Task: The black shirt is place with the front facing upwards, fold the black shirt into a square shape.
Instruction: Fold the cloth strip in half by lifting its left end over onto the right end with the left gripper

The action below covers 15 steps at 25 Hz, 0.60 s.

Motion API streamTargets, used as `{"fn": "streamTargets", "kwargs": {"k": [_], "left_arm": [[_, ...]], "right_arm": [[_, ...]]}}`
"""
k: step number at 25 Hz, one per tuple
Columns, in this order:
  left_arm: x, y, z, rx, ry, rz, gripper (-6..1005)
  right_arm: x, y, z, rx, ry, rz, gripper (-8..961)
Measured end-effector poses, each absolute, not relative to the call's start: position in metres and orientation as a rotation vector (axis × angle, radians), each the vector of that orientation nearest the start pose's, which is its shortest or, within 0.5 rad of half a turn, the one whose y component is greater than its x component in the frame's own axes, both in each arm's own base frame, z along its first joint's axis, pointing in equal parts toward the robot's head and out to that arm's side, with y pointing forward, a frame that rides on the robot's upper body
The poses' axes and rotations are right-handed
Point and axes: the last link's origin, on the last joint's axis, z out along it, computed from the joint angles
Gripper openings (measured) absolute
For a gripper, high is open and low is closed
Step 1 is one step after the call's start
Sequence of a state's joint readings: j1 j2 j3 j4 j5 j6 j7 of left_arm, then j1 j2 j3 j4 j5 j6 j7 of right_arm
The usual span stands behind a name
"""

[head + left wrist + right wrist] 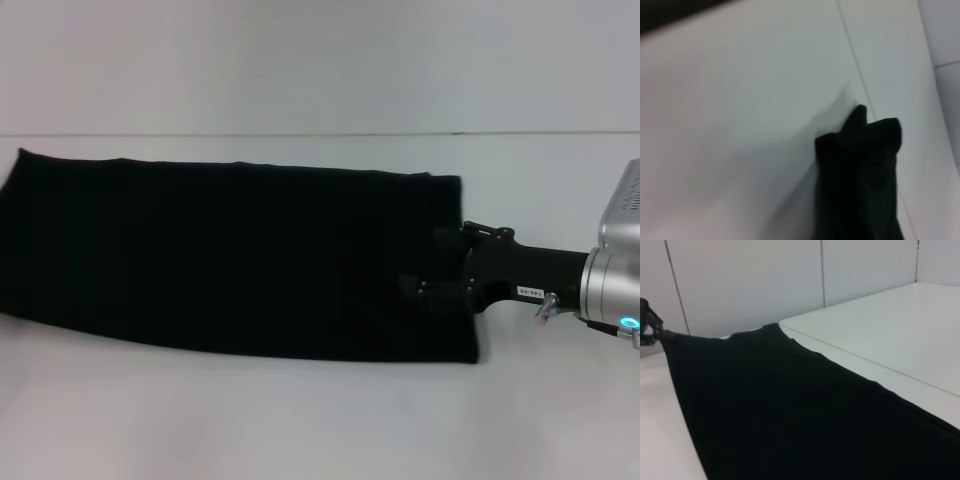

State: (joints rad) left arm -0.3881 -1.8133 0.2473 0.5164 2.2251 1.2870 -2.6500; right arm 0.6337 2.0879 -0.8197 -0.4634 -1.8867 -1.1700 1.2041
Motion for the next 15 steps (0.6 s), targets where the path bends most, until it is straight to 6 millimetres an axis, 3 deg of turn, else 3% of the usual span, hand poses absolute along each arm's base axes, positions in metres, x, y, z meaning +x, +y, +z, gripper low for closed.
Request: {"fn": "streamTargets", "kwargs": {"k": [3, 7, 12, 15], "left_arm": [[-0.423, 0.299, 0.151, -1.191, -2.166, -0.926, 27], [-0.405, 0.308, 0.157, -1.283, -2.162, -0.985, 28], [-0.345, 0.351, 0.158, -1.558, -2.115, -1.115, 27], [-0.299, 0.384, 0.145, -1.745, -2.073, -1.132, 27]], "right_arm": [[0.259, 0.37, -0.044, -2.606, 0.524, 0.505, 946], [0.262, 0.369, -0.044, -2.598, 0.541, 0.503, 946], [0.272, 0.365, -0.039, -2.554, 0.614, 0.526, 945], [0.276, 0.362, -0.037, -2.543, 0.636, 0.531, 945]]}}
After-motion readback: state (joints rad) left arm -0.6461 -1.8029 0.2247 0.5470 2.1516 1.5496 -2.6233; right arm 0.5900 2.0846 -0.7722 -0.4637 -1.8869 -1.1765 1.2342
